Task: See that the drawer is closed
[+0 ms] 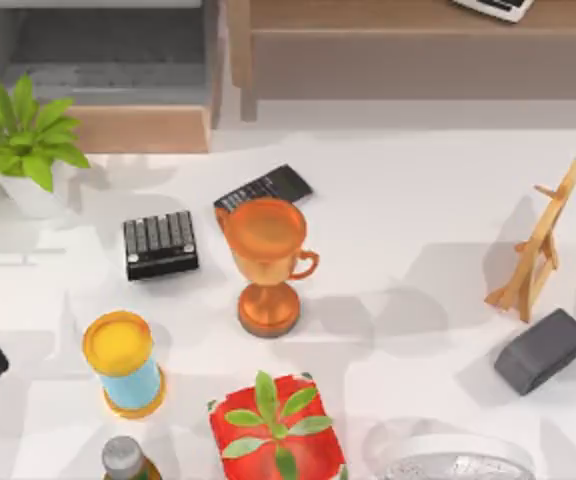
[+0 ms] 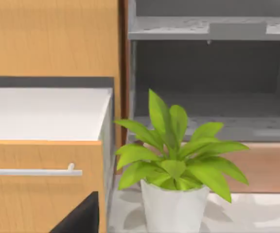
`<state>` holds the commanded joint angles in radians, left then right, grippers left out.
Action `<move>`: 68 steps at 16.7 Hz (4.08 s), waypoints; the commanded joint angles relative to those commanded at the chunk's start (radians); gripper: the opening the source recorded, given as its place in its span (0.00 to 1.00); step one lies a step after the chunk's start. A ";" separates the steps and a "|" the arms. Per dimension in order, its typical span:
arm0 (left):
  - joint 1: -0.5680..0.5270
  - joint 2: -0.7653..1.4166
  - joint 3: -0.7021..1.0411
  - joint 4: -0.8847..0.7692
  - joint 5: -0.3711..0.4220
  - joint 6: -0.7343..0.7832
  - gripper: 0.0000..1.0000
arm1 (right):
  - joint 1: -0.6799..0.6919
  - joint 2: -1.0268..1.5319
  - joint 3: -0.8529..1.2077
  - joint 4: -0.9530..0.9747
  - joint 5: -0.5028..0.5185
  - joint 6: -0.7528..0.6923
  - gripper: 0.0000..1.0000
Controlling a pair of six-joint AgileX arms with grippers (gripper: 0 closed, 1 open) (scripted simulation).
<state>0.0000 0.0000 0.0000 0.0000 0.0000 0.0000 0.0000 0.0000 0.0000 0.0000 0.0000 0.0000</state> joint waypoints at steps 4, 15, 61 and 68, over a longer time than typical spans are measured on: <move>-0.022 0.037 0.021 0.030 -0.024 0.002 1.00 | 0.000 0.000 0.000 0.000 0.000 0.000 1.00; -0.344 0.727 0.300 0.429 -0.338 0.011 1.00 | 0.000 0.000 0.000 0.000 0.000 0.000 1.00; 0.695 2.000 0.465 1.523 0.737 1.590 1.00 | 0.000 0.000 0.000 0.000 0.000 0.000 1.00; 0.659 2.022 0.516 1.495 0.702 1.590 1.00 | 0.000 0.000 0.000 0.000 0.000 0.000 1.00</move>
<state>0.6589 2.0223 0.5158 1.4948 0.7017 1.5897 0.0000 0.0000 0.0000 0.0000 0.0000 0.0000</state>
